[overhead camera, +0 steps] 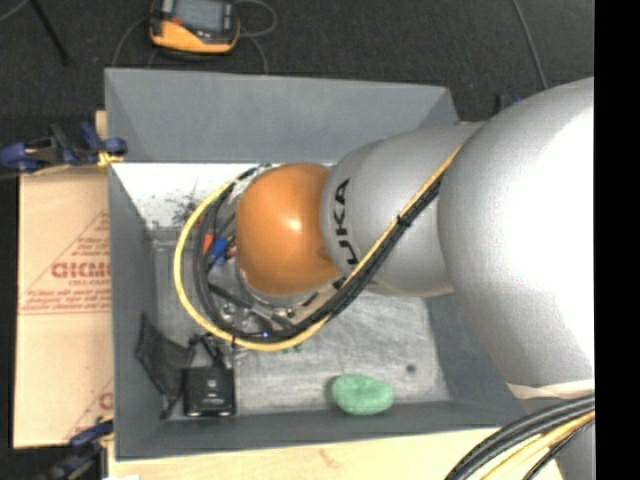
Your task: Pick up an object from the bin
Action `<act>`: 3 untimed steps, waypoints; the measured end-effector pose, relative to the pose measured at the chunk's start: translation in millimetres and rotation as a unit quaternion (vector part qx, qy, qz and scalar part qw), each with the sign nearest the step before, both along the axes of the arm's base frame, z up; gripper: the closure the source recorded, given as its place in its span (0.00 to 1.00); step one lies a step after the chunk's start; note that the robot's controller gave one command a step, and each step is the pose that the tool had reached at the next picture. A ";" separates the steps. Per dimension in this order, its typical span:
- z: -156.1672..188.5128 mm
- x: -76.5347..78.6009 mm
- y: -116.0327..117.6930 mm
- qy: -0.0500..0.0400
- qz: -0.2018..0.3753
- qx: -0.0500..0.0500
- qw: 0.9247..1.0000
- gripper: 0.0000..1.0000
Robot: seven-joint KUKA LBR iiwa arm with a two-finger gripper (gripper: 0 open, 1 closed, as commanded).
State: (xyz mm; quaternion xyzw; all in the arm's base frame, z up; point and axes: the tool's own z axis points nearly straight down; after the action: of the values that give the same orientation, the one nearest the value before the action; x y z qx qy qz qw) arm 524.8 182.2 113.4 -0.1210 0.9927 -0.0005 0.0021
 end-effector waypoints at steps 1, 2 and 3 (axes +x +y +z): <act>1.2 -1.2 3.3 0.000 0.004 0.001 1.000 1.00; 45.1 -2.3 5.0 0.004 0.004 -0.001 1.000 1.00; 107.3 6.7 0.7 0.002 -0.007 0.000 1.000 1.00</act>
Offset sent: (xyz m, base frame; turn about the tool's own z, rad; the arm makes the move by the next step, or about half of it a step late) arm -0.0008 0.0090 0.0854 -0.0137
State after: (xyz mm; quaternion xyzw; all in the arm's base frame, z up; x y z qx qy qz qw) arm 531.5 182.9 220.7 -0.1142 0.9935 -0.0001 0.0003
